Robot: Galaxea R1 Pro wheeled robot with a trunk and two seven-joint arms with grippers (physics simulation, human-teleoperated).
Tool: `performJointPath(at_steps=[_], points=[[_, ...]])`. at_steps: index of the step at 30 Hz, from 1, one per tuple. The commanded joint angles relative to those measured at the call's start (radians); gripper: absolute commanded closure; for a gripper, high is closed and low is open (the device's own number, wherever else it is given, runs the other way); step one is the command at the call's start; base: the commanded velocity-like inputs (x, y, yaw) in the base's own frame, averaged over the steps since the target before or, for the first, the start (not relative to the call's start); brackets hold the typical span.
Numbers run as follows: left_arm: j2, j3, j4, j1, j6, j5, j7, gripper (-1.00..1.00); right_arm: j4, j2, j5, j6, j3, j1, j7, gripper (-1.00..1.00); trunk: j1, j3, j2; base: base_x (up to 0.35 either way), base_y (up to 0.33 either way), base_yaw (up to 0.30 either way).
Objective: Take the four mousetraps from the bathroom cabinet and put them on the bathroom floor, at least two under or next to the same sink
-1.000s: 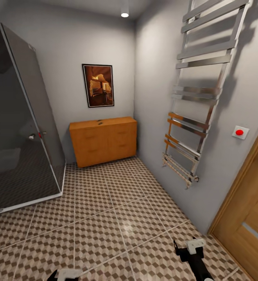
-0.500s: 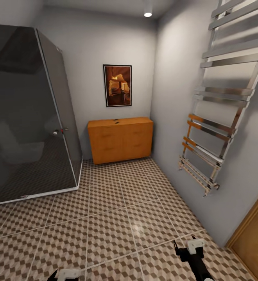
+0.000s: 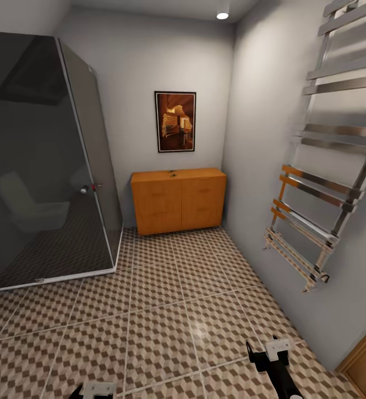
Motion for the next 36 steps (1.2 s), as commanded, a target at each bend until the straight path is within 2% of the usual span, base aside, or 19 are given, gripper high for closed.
performJointPath(at_steps=[1, 23, 36], points=[[-0.001, -0.009, 0.004, -0.002, -0.006, 0.007, 0.002, -1.00, 0.001, 0.000, 0.007, -0.001, 0.006, -0.001, -0.010, -1.00, 0.001, -0.002, -0.002, 0.306, 0.000, 0.004], [-0.001, -0.009, 0.004, -0.002, -0.007, 0.007, 0.002, -1.00, 0.001, -0.002, 0.007, -0.003, 0.006, -0.001, -0.010, -1.00, 0.001, -0.002, -0.002, 0.330, -0.003, 0.000], [-0.001, -0.009, 0.004, -0.002, -0.007, 0.006, 0.001, -1.00, 0.001, -0.002, 0.007, -0.003, 0.006, -0.001, -0.010, -1.00, 0.001, -0.002, -0.002, 0.333, -0.116, 0.025]])
